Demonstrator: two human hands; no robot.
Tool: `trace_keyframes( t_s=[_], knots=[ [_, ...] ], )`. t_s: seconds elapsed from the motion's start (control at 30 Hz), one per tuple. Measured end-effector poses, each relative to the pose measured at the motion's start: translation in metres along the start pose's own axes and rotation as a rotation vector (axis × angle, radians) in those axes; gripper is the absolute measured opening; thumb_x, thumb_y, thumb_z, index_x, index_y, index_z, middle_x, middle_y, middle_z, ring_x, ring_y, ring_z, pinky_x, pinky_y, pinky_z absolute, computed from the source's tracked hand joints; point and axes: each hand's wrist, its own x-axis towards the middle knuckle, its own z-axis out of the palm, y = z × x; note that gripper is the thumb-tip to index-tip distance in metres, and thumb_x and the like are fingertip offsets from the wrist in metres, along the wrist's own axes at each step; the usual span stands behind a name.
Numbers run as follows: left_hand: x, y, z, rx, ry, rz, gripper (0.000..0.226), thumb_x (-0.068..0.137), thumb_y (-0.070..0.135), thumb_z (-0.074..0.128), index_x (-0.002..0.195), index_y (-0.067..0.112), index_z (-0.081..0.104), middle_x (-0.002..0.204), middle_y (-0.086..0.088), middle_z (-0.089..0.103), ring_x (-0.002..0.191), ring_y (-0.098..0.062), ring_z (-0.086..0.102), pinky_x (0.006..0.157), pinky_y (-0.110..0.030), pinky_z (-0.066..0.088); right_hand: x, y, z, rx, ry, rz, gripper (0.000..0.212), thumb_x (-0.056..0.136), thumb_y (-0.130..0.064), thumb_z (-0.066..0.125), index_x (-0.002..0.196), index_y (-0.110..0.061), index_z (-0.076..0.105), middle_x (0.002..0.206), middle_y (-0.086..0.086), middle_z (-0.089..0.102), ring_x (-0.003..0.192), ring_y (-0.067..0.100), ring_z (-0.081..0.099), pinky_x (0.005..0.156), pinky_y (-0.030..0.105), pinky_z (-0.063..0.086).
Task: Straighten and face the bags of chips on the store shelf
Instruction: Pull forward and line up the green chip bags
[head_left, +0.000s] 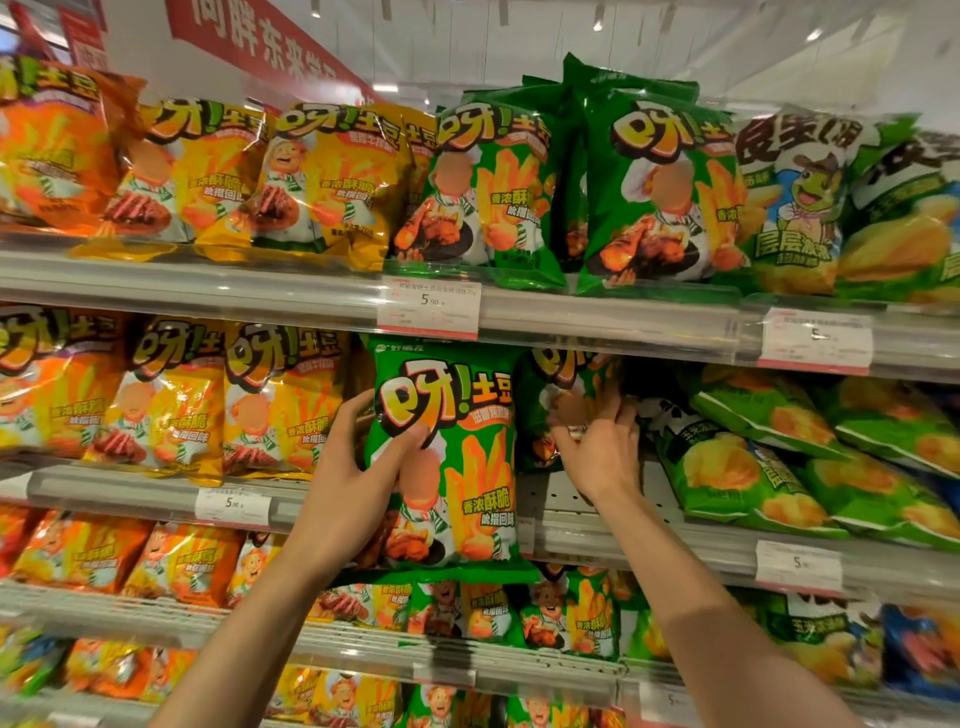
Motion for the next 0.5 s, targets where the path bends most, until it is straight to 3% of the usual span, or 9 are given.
trace_keyframes(
  t_s=[0.1, 0.23, 0.33, 0.4, 0.5],
  knots=[
    [-0.005, -0.001, 0.005, 0.013, 0.021, 0.022, 0.059, 0.084, 0.045, 0.066, 0.139, 0.034, 0.047, 0.127, 0.021, 0.059, 0.110, 0.017, 0.055, 0.077, -0.012, 0.052, 0.000, 0.008, -0.009, 0.076, -0.023, 0.009, 0.095, 0.084, -0.061, 0.065, 0.153, -0.011, 0.022, 0.148, 0.022, 0.035, 0.136, 0.042, 0.036, 0.110, 0.048, 0.038],
    [-0.015, -0.006, 0.022, -0.011, 0.039, 0.009, 0.064, 0.082, 0.053, 0.067, 0.141, 0.038, 0.044, 0.128, 0.025, 0.057, 0.115, 0.009, 0.056, 0.093, -0.028, 0.052, -0.021, 0.007, -0.031, 0.188, 0.023, -0.042, 0.079, 0.089, -0.055, 0.063, 0.148, -0.010, 0.035, 0.141, 0.014, 0.045, 0.132, 0.031, 0.042, 0.107, 0.041, 0.040],
    [-0.020, -0.008, 0.044, -0.005, 0.007, 0.032, 0.062, 0.085, 0.056, 0.070, 0.139, 0.041, 0.043, 0.120, 0.039, 0.057, 0.115, 0.016, 0.052, 0.093, -0.022, 0.046, -0.053, 0.004, -0.054, 0.372, -0.015, -0.080, 0.066, 0.090, -0.061, 0.055, 0.143, -0.023, 0.043, 0.137, -0.002, 0.050, 0.127, 0.014, 0.050, 0.105, 0.031, 0.040],
    [-0.019, -0.008, 0.062, -0.001, -0.002, 0.046, 0.058, 0.087, 0.053, 0.069, 0.138, 0.041, 0.043, 0.121, 0.036, 0.058, 0.114, 0.018, 0.051, 0.090, -0.016, 0.043, -0.074, -0.001, -0.065, 0.529, -0.141, -0.071, 0.067, 0.086, -0.070, 0.051, 0.142, -0.035, 0.042, 0.130, -0.018, 0.053, 0.121, 0.001, 0.052, 0.106, 0.031, 0.043],
    [-0.009, -0.003, 0.087, 0.032, 0.001, 0.076, 0.056, 0.088, 0.051, 0.068, 0.137, 0.041, 0.043, 0.129, 0.029, 0.053, 0.119, 0.016, 0.048, 0.094, -0.015, 0.041, -0.084, -0.005, -0.064, 0.637, -0.262, -0.008, 0.064, 0.079, -0.076, 0.056, 0.135, -0.047, 0.042, 0.117, -0.033, 0.057, 0.112, -0.007, 0.057, 0.101, 0.030, 0.048]
  ],
)
